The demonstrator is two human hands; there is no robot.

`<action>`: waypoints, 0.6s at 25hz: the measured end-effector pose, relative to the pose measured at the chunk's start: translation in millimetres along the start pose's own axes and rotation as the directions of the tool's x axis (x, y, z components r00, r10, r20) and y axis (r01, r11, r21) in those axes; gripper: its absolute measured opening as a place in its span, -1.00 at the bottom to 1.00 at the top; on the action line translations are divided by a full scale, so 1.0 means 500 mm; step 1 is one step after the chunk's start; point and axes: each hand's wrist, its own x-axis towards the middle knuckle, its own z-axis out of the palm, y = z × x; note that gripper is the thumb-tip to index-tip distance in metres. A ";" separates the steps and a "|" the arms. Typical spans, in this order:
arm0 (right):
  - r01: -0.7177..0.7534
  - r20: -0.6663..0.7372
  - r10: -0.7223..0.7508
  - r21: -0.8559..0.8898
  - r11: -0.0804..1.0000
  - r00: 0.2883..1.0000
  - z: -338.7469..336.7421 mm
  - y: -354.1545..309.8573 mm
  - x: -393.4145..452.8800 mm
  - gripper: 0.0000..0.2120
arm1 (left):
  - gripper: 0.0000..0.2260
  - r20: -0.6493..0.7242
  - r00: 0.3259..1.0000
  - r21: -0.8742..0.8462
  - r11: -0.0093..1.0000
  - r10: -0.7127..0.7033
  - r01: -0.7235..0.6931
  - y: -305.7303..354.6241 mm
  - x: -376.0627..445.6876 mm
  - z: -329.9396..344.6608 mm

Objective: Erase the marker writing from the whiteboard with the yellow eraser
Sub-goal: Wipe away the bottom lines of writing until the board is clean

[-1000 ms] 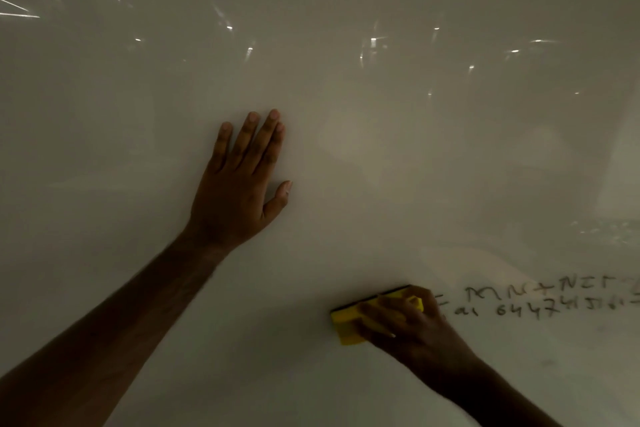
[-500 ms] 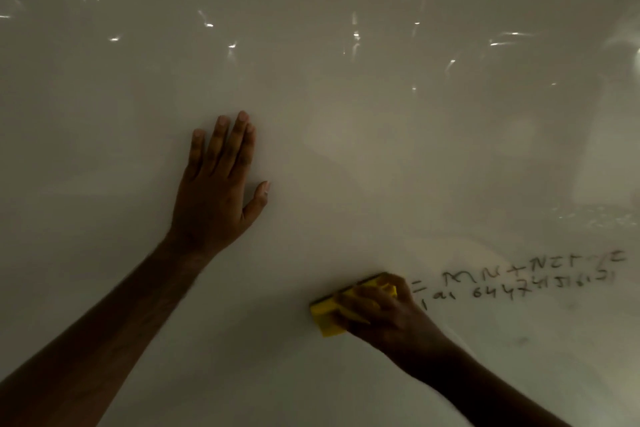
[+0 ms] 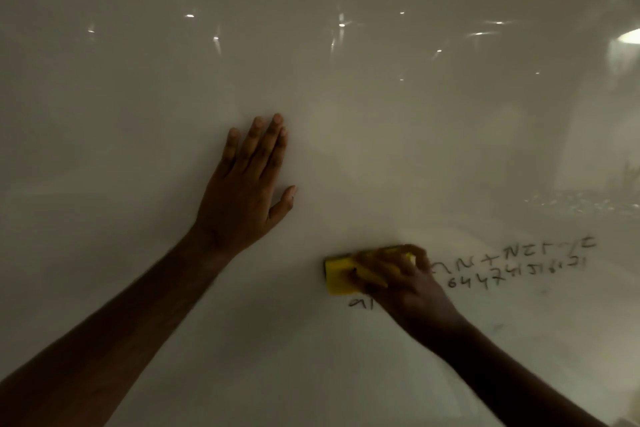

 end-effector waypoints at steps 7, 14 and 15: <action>0.010 0.048 -0.006 -0.088 0.996 0.999 -0.058 0.098 -0.049 -0.54 | -0.27 0.000 1.000 0.014 1.000 -0.007 0.007 0.015 0.008 0.002; 0.127 0.016 -0.127 0.002 0.992 0.992 0.001 0.023 -0.007 -0.61 | -0.26 -0.012 1.000 0.012 1.000 -0.026 0.026 0.053 0.045 0.006; 0.218 0.063 -0.216 -0.016 0.976 0.974 0.013 0.006 -0.038 -0.64 | -0.27 -0.009 1.000 0.011 1.000 -0.022 0.022 0.055 0.048 0.007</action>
